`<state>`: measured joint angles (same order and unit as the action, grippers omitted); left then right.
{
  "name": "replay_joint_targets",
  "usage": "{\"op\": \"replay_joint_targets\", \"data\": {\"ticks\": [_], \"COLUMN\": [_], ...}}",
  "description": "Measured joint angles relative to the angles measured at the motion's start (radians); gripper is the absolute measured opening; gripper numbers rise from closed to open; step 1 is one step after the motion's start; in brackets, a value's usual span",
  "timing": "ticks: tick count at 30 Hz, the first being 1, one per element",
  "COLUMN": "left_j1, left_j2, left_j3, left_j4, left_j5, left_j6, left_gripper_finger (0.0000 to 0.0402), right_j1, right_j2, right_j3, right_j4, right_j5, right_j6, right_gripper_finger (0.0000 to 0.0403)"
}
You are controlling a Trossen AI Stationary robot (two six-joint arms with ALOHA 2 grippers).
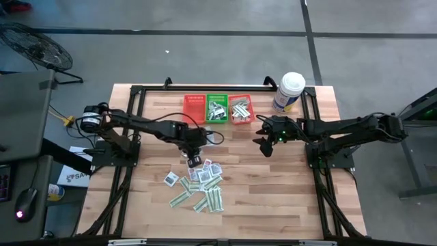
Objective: Pick & Place First Aid Supplies
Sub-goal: Put the towelette pack into the green bin
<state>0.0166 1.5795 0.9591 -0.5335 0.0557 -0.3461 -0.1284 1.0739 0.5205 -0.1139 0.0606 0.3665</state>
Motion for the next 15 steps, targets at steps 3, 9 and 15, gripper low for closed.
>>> {"op": "replay_joint_targets", "data": {"ticks": [3, 9, 15], "left_j1": [0.0, 0.0, 0.0], "left_j2": [0.0, -0.001, -0.001], "left_j3": [0.042, 0.108, 0.161], "left_j4": [-0.04, -0.07, -0.071], "left_j5": [-0.012, -0.025, -0.047], "left_j6": [0.001, 0.004, 0.001], "left_gripper_finger": [0.0, 0.0, 0.0], "right_j1": [0.0, 0.0, 0.0], "right_j2": [0.0, 0.0, 0.0], "right_j3": [0.0, 0.0, 0.0], "right_j4": [0.0, 0.0, 0.0], "right_j5": [-0.006, -0.009, -0.009], "right_j6": [0.0, 0.0, 0.0], "right_gripper_finger": [0.0204, 0.0204, 0.0204]}}
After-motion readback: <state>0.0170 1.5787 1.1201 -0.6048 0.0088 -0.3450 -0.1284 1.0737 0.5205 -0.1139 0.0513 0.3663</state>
